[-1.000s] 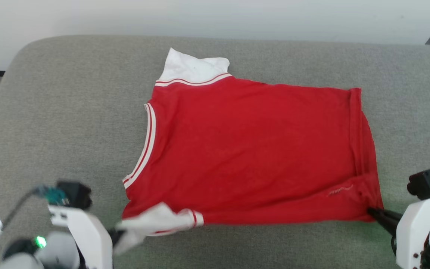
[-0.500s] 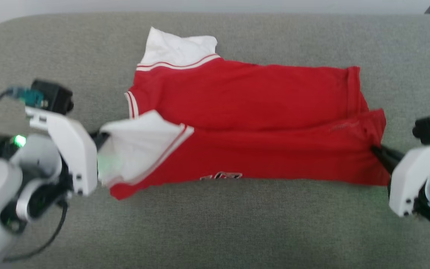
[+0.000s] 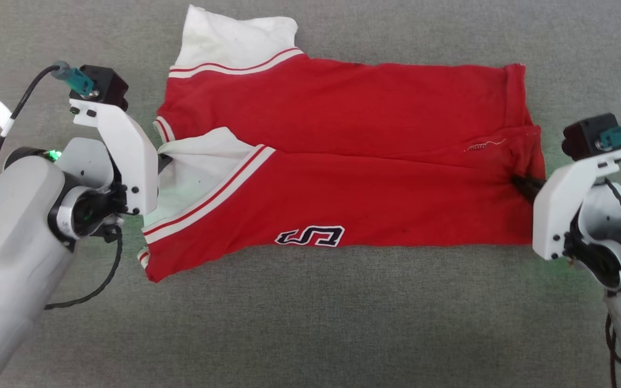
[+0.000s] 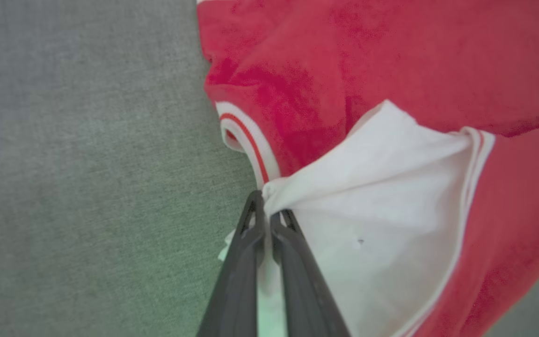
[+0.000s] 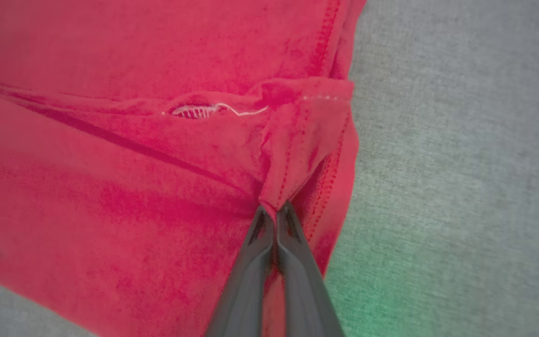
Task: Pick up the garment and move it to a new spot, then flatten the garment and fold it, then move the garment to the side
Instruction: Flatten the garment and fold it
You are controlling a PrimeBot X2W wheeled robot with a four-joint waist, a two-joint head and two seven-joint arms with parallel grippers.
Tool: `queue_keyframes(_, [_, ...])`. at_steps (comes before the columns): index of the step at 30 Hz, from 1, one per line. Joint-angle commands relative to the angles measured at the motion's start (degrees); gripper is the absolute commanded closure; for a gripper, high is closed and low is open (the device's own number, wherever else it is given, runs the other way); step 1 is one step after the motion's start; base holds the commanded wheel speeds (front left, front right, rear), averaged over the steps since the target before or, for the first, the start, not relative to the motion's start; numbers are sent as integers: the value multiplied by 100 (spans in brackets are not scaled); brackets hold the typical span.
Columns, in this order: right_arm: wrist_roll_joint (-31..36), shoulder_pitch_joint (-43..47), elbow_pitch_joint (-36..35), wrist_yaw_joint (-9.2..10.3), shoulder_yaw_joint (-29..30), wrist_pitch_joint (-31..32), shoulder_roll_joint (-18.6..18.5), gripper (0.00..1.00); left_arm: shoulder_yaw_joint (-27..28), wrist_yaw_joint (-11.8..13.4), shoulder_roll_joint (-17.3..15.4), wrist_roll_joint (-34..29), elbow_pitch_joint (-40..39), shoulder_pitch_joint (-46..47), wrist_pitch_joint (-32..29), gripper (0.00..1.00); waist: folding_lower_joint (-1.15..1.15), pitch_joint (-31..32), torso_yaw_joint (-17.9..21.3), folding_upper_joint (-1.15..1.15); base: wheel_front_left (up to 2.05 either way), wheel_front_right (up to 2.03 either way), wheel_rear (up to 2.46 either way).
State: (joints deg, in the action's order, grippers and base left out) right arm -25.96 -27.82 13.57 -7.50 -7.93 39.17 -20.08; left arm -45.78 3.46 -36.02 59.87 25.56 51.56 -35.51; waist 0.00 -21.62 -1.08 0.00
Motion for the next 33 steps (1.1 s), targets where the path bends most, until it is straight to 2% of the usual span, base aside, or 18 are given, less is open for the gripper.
queue_keyframes(1, [-5, -54, 96, 2, -43, 13, 8, 100, -6, -45, 32, 18, 94, 99, -28, 100, 0, -32, 17, 0, 0, 0, 0])
queue_keyframes(3, [-4, -163, 323, 3, -135, -8, 27, 98, -42, -114, 165, 56, 484, 180, -91, 100, 0, -61, 19, 0, 0, 0, 0])
queue_keyframes(4, [-28, -213, 412, 3, -168, -17, 43, 91, -58, -138, 223, 74, 682, 225, -150, 100, 0, -70, 22, 0, 0, 0, 0])
queue_keyframes(5, [-35, -265, 485, 3, -216, 10, 49, 78, -79, -177, 276, 82, 833, 259, -184, 100, 0, -76, 25, 0, 0, 0, 0])
queue_keyframes(6, [-64, -299, 540, 3, -284, 35, 25, 56, -84, -214, 328, 104, 977, 297, -192, 90, 0, -81, 26, 0, 0, 0, 0])
queue_keyframes(7, [-95, -326, 569, 2, -329, 33, 11, 17, -99, -259, 367, 88, 1096, 340, -191, 63, 0, -81, 27, 0, 0, 0, 0])
queue_keyframes(8, [-106, -344, 592, 2, -336, 23, 2, 0, -99, -294, 401, 79, 1195, 390, -169, 22, 0, -74, 28, 0, 0, 0, 0])
queue_keyframes(9, [-116, -359, 602, 2, -347, 16, -12, 0, -70, -314, 434, 113, 1278, 436, -146, 0, 0, -65, 24, 0, 0, 0, 0])
queue_keyframes(14, [-156, -325, 370, 2, -186, -266, -94, 0, -4, -295, 441, 123, 1381, 577, -89, 0, 0, 31, -14, 0, 0, 0, 0])
queue_keyframes(21, [-15, 71, -250, 2, 346, -855, -23, 0, 61, -133, 176, 127, 815, 324, -13, 0, 0, 236, -110, 0, 0, 0, 0])
queue_keyframes(26, [207, 429, -778, 2, 880, -1398, 248, 0, 47, 222, -191, 133, -22, -94, -122, 0, 0, 382, -142, 0, 0, 0, 0])
queue_keyframes(33, [605, 885, -1445, 1, 1462, -2251, 723, 0, 44, 967, -796, 241, -1572, -960, -286, 0, 0, 536, -126, 0, 0, 0, 0])
